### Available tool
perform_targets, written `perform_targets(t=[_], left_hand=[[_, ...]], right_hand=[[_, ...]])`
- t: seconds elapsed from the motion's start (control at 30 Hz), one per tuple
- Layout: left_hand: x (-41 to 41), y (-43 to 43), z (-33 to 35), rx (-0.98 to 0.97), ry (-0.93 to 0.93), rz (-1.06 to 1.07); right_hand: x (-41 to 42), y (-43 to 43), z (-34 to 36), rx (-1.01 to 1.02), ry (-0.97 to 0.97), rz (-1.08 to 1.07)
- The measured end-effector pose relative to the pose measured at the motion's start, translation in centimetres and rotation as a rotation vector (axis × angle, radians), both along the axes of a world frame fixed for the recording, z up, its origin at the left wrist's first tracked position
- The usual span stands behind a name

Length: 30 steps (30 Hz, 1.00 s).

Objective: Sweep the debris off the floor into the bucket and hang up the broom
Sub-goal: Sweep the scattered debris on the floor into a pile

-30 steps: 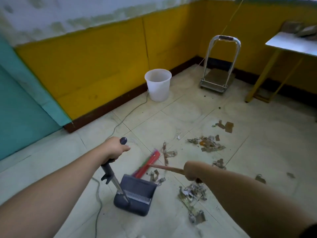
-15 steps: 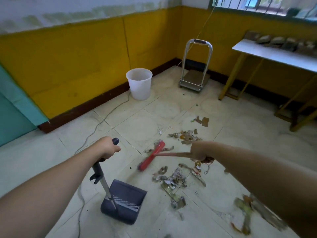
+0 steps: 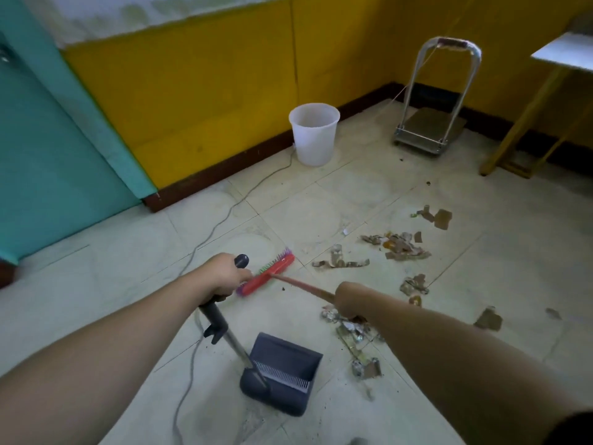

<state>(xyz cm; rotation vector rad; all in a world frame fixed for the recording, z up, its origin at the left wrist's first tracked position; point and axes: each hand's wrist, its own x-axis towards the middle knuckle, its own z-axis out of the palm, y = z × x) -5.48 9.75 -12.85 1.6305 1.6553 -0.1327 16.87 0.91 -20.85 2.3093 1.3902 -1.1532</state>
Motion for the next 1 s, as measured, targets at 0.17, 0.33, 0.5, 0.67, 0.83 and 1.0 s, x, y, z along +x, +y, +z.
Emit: perform_targets(t=[0.17,0.33,0.5,0.67,0.83,1.0], left_hand=[[2.5,-0.3,-1.1,-0.063,-0.07,0.099],[6.8,-0.4,-1.2,-0.095,-0.06,0.044],[10.4,-0.6,-0.2,-0.119,-0.015,-0.088],[13.1,-0.7,1.2,-0.047,0.013,-0.155],[14.2,0.7,2.2,0.091,0.013,-0.132],[14.5,2.4,2.8,0.122,-0.005,-0.078]], right_hand=[[3.7,-1.2,-1.5,-0.046,-0.01,0.081],[10.4,-4.4,1.5,-0.112,-0.173,0.142],[16.7,-8.1,6.7,-0.164,-0.285,0.075],[20.4,-10.8,9.4,-0.198,-0.449,0.032],[22.5,-9.4,11.3,-0.161,-0.385,-0.067],[22.6,-6.4,10.9,-0.101,-0.32,-0.2]])
